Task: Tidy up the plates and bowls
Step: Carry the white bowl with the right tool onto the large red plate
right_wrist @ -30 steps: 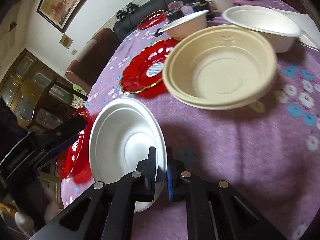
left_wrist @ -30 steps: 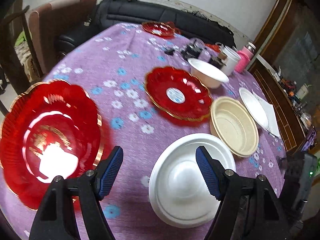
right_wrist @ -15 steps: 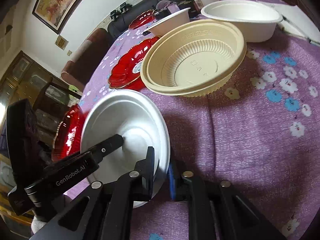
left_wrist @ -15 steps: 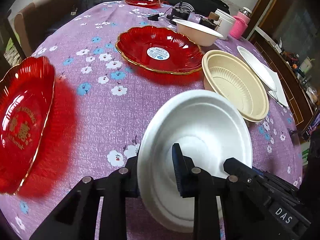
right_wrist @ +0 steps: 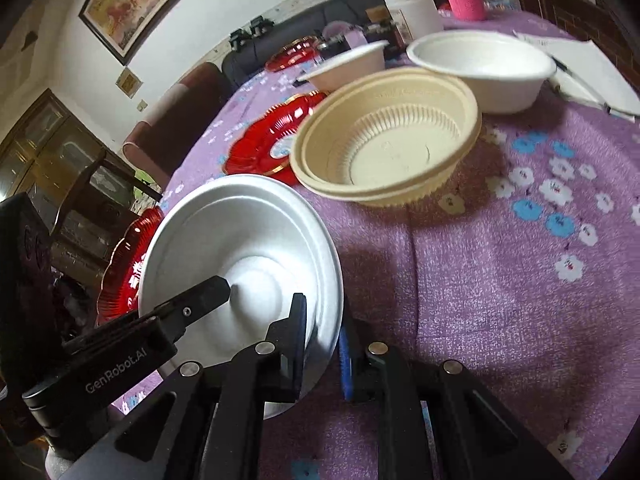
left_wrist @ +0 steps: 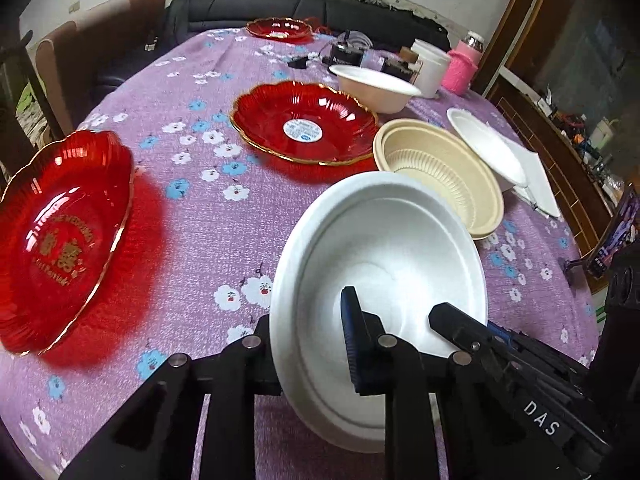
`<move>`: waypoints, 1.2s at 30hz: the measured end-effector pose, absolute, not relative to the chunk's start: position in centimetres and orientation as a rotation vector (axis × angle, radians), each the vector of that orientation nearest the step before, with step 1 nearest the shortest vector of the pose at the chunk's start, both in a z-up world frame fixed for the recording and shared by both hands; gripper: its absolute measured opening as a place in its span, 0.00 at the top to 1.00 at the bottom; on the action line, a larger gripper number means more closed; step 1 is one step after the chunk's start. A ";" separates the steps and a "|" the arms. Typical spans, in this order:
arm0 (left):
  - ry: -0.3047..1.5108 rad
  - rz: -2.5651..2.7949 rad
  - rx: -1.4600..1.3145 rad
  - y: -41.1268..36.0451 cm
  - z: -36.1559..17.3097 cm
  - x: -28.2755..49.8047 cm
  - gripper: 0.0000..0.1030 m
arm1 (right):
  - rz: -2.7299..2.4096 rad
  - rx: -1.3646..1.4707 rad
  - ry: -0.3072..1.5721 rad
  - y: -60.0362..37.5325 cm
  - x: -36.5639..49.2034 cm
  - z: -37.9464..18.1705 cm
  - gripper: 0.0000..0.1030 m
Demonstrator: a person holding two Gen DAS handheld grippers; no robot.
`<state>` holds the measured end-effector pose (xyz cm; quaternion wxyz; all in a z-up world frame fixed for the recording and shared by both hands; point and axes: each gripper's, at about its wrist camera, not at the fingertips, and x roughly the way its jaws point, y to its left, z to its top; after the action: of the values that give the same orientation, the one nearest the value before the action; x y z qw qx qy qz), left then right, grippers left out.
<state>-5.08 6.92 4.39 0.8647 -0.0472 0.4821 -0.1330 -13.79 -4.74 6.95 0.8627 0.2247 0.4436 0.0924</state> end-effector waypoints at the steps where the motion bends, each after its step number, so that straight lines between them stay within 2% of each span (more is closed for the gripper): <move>1: 1.002 -0.278 -0.106 7.2 4.7 -5.3 0.79 | 0.198 0.467 0.921 -4.5 -13.8 7.3 0.85; 14: 0.868 -0.224 -0.205 13.6 8.5 -8.5 0.79 | 0.311 0.396 0.893 0.9 -13.7 10.6 0.85; 26: 0.815 -0.039 -0.306 24.0 9.6 -7.7 0.78 | 0.473 0.241 0.840 12.3 -10.1 14.5 0.85; 36: 0.899 0.074 -0.333 29.6 6.3 -3.0 0.77 | 0.495 0.165 0.949 19.3 -4.2 11.5 0.85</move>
<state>-3.03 29.62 6.33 0.8868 -0.1601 0.4322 0.0354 -4.20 19.31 11.54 0.8569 0.0787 0.4518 0.2354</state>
